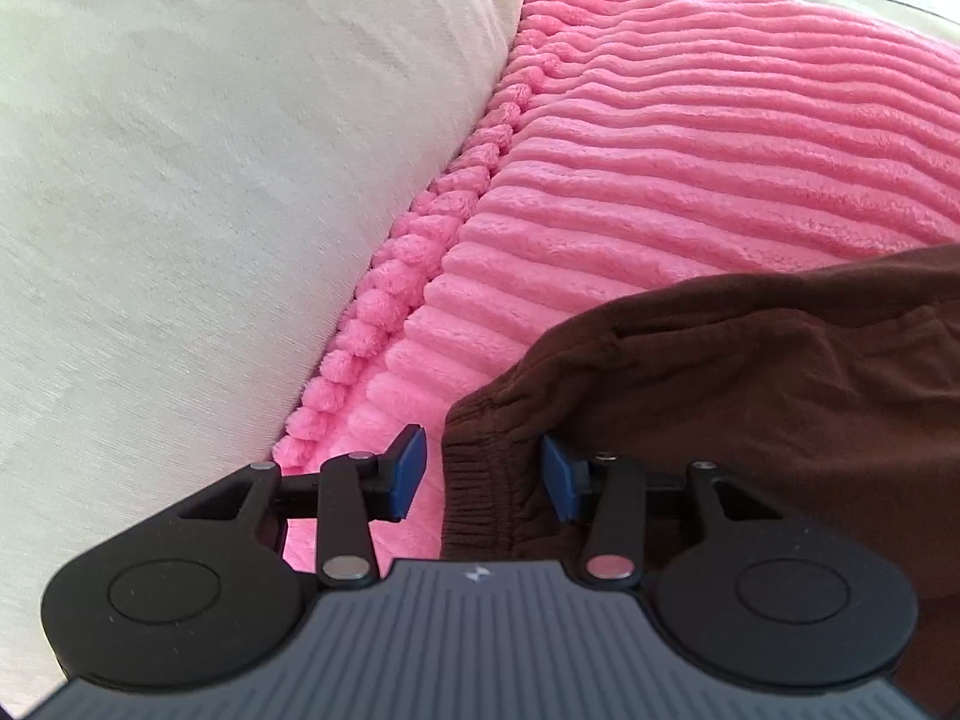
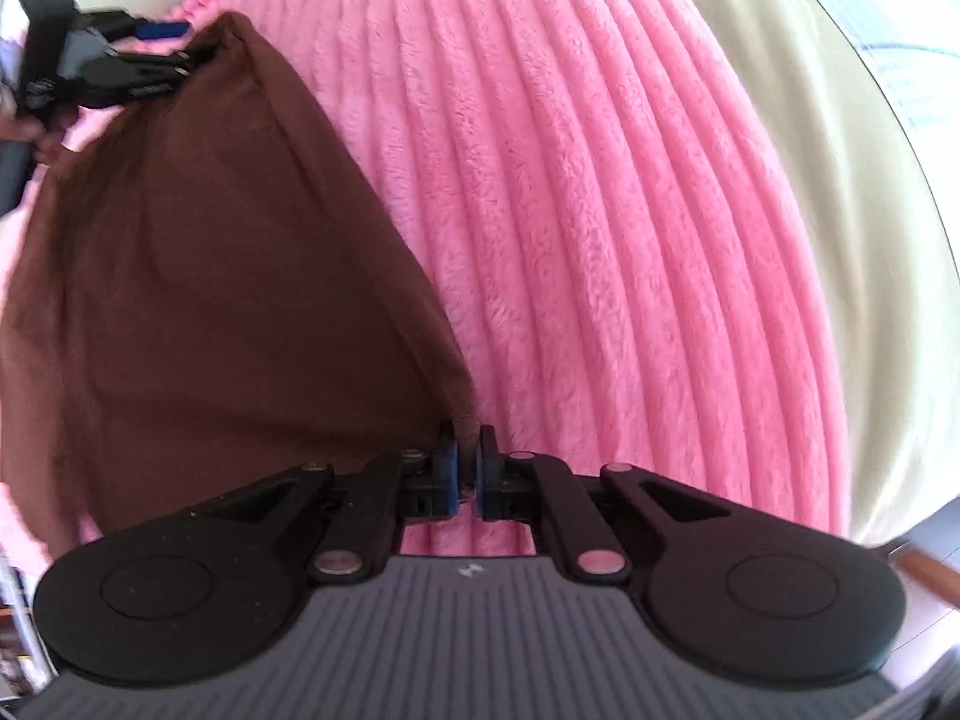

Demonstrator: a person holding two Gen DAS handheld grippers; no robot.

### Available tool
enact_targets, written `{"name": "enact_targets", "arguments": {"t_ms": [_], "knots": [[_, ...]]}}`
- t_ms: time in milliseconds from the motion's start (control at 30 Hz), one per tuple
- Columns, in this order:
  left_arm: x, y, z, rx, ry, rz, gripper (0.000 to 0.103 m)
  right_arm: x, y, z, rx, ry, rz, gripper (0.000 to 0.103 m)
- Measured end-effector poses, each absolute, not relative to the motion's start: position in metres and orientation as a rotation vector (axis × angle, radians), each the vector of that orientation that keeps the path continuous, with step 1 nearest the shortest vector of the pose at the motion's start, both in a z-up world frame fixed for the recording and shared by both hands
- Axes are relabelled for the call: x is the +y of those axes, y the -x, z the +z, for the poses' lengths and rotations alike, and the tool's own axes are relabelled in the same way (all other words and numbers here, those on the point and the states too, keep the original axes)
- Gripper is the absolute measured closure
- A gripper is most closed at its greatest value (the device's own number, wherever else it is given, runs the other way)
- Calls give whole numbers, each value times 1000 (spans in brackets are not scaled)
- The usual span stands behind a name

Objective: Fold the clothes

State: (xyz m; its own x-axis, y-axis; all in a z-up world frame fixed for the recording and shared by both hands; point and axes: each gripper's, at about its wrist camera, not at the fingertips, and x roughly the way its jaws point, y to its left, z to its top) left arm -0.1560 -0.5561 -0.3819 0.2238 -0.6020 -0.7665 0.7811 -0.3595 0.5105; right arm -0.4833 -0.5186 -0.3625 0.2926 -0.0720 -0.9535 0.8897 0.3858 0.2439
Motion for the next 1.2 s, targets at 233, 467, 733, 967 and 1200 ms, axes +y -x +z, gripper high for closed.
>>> {"name": "enact_targets", "arguments": {"t_ms": [233, 467, 733, 967, 1200], "knots": [[-544, 143, -339, 148, -1313, -1508, 50, -511, 467, -334, 1161, -801, -893, 54], [-533, 133, -319, 373, -1151, -1563, 49, -512, 431, -300, 930, -724, -768, 92], [-576, 141, -353, 511, -1085, -1401, 48, -500, 435, -348, 1149, -731, -783, 101], [-521, 92, -285, 503, -1002, -1280, 48, -504, 409, -308, 1070, -601, -713, 93], [-402, 85, -312, 633, -1082, -1095, 47, -510, 310, -310, 922, -392, -554, 86]]}}
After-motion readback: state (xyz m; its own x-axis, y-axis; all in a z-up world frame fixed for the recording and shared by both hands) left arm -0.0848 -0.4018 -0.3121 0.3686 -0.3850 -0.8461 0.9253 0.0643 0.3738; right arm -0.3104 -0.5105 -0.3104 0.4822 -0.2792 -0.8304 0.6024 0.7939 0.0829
